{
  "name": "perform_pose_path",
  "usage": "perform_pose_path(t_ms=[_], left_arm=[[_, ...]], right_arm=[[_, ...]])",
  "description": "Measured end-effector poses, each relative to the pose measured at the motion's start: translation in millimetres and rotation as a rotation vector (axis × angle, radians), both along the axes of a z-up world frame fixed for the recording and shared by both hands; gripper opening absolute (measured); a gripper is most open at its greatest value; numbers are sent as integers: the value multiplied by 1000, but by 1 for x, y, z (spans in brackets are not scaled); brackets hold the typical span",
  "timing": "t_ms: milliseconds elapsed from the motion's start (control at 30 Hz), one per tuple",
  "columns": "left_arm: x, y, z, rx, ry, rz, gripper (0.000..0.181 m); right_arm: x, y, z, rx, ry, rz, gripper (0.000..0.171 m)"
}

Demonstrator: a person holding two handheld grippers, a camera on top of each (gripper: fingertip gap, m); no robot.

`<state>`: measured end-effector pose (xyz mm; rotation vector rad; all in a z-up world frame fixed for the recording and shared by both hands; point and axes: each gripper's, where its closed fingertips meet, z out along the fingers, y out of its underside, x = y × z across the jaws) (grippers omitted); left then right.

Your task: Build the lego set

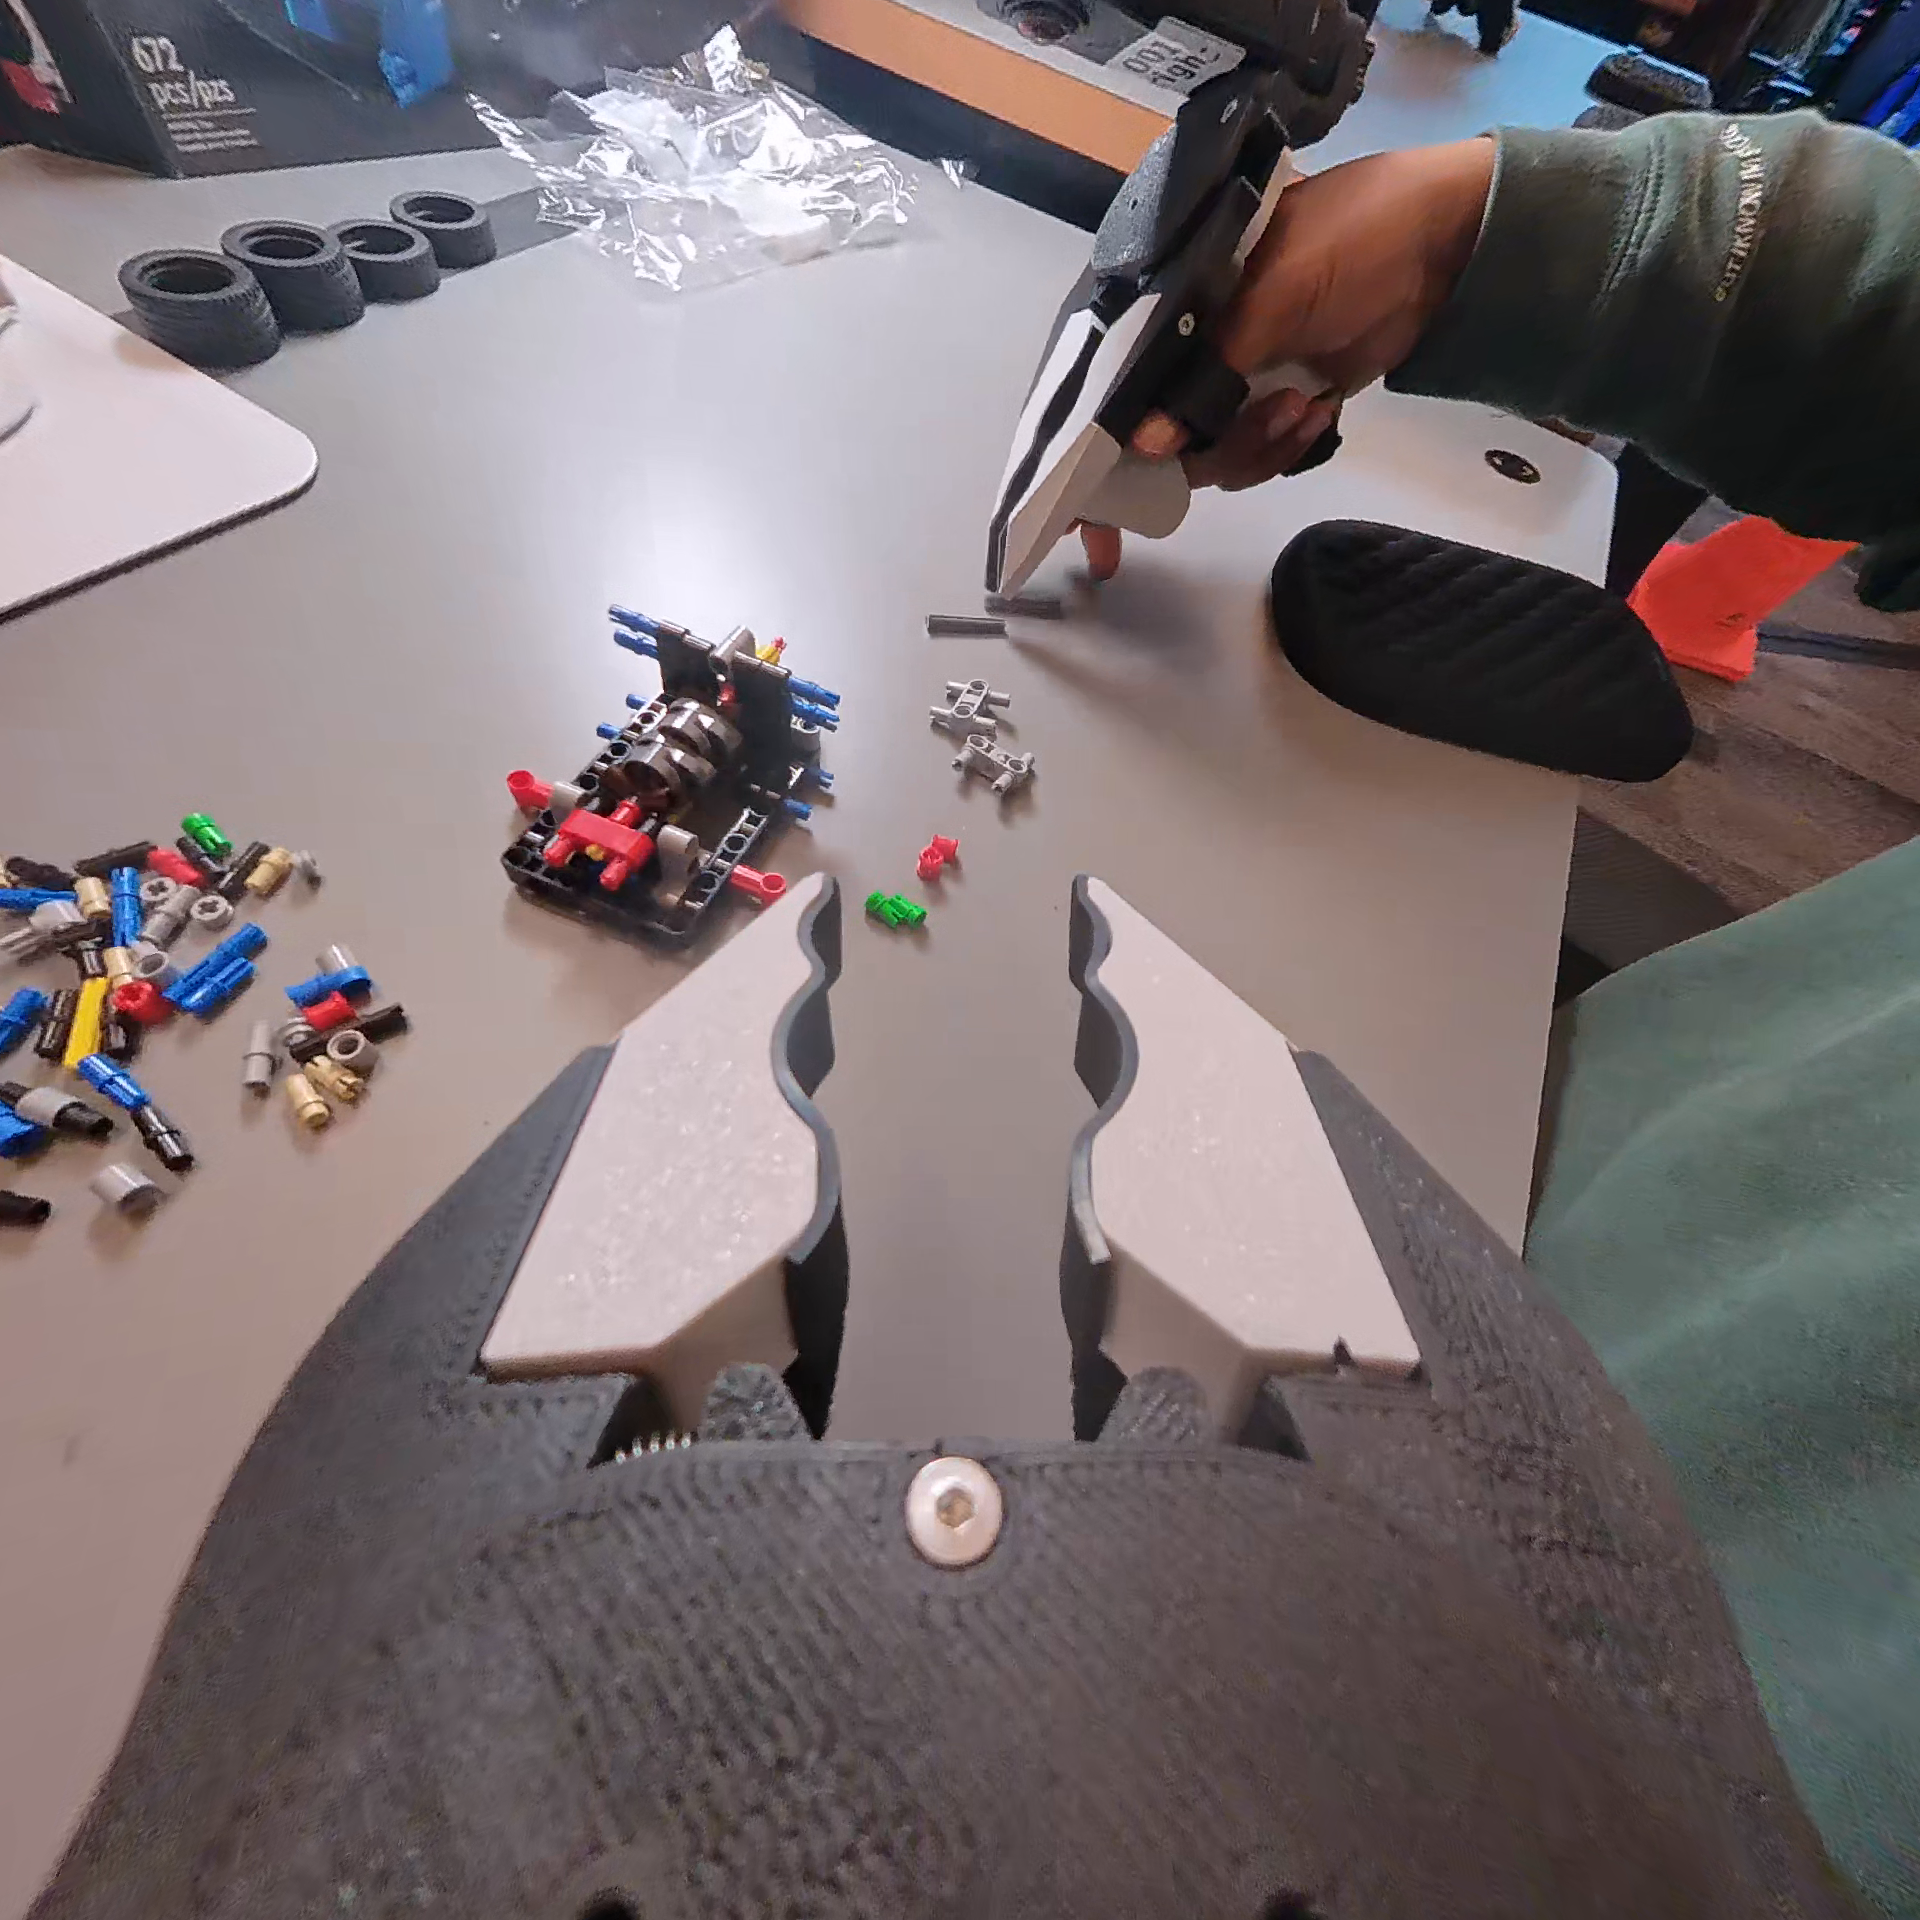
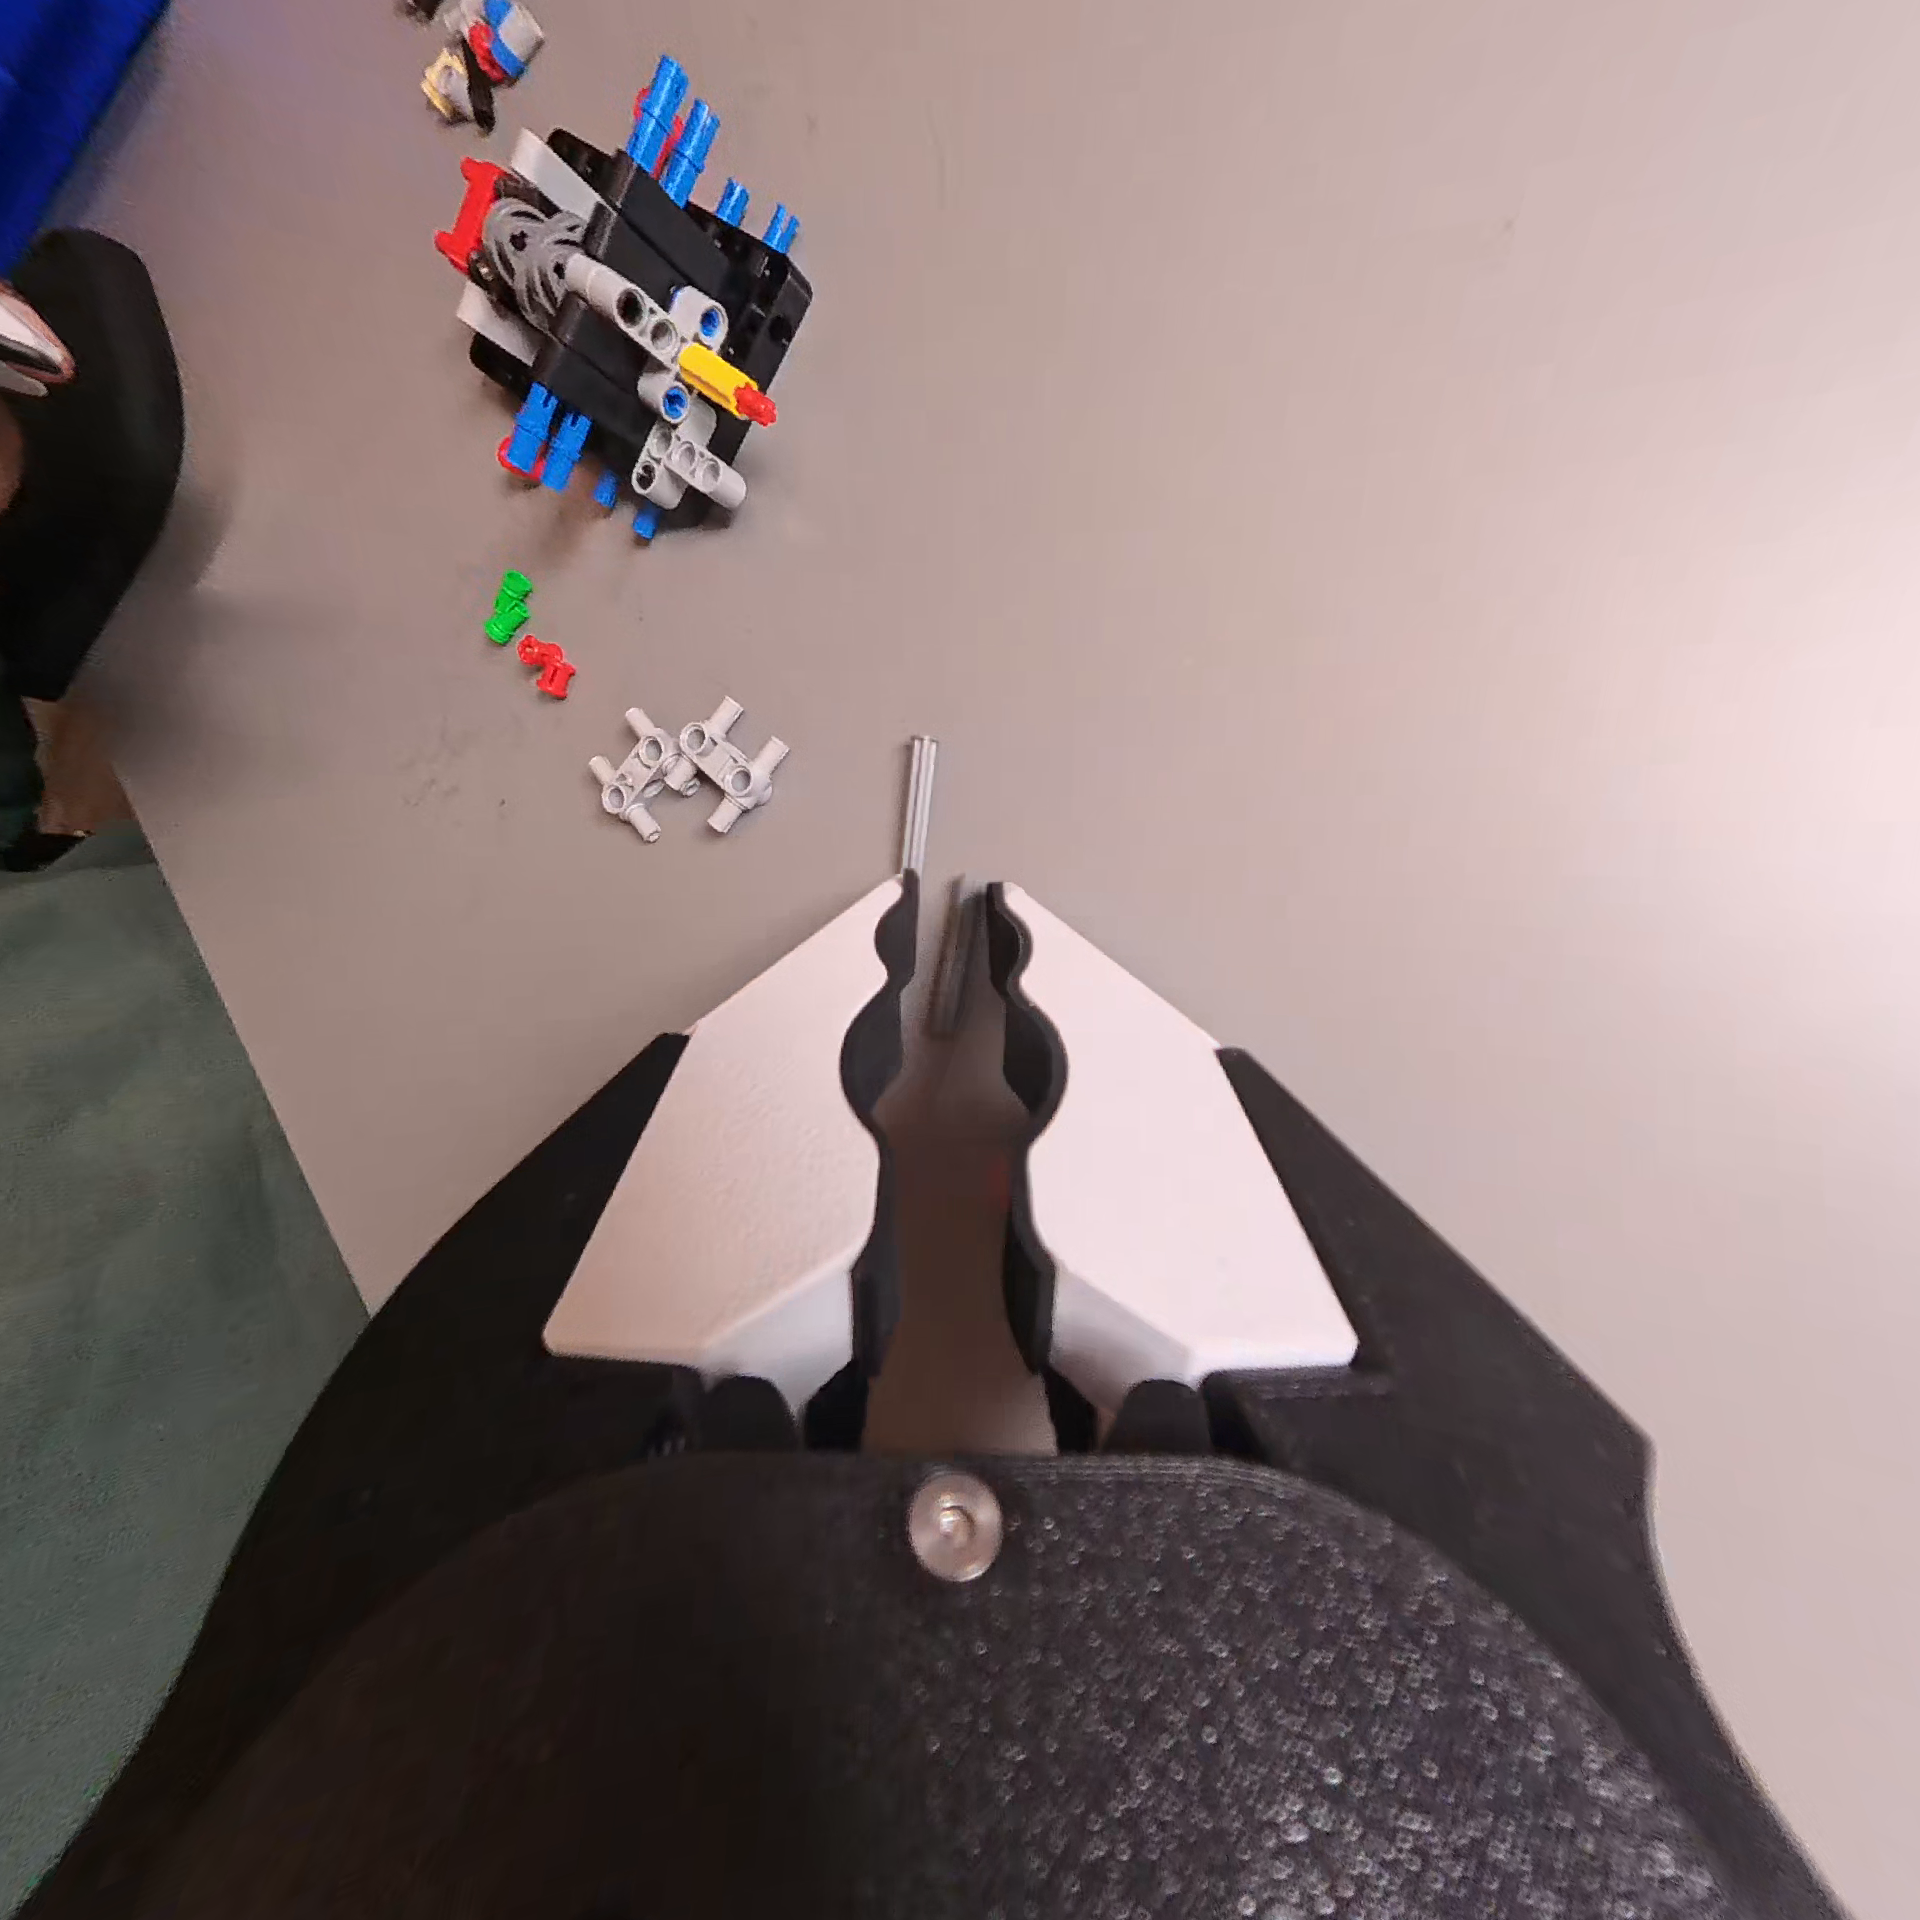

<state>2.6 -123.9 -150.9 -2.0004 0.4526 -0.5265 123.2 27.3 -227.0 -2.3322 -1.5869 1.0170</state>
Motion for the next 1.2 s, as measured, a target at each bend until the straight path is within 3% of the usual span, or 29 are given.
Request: perform_pose_path(t_ms=[33, 100, 267, 367, 467, 600, 800, 933, 1200], left_arm=[[1, 0, 1, 9, 2, 11, 43], [0, 1, 7, 39, -3, 51, 43], [-36, 9, 42, 295, -1, 369, 52], [-68, 4, 46, 371, 25, 565, 65], [-81, -5, 34, 287, -26, 618, 70], [-84, -32, 14, 146, 37, 633, 77], [-71, -76, -5, 105, 88, 675, 83], [-60, -87, -10, 108, 136, 669, 89], [-65, -84, -13, 99, 131, 664, 91]], right_arm=[[-1, 2, 3, 19, 12, -8, 15], [-6, 10, 25, 110, 118, -35, 21], [1, 7, 146, 585, 626, -153, 35], [35, -1, 167, 831, 667, -386, 46], [62, -28, 145, 888, 585, -506, 47], [80, -69, 101, 722, 473, -532, 60], [99, -106, 53, 655, 338, -540, 78], [112, -123, 50, 702, 319, -542, 78], [99, -111, 57, 724, 321, -527, 78]])
